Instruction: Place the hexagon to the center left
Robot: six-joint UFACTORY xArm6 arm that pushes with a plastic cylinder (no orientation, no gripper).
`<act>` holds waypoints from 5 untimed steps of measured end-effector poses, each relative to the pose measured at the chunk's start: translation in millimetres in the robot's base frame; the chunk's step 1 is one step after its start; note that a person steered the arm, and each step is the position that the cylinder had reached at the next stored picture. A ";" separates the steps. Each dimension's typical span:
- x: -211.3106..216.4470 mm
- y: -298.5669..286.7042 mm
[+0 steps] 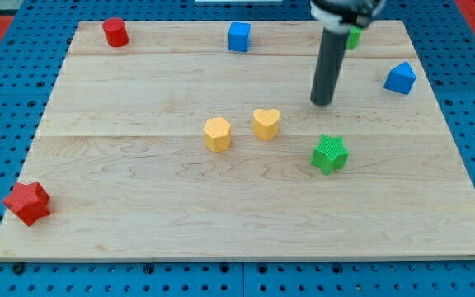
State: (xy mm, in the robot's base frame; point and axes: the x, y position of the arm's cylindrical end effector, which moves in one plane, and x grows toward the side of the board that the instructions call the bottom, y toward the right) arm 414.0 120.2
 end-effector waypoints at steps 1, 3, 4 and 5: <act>54.7 -51.9; 35.1 -212.6; 25.8 -142.1; 45.2 -124.8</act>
State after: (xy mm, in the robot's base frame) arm 459.3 -4.6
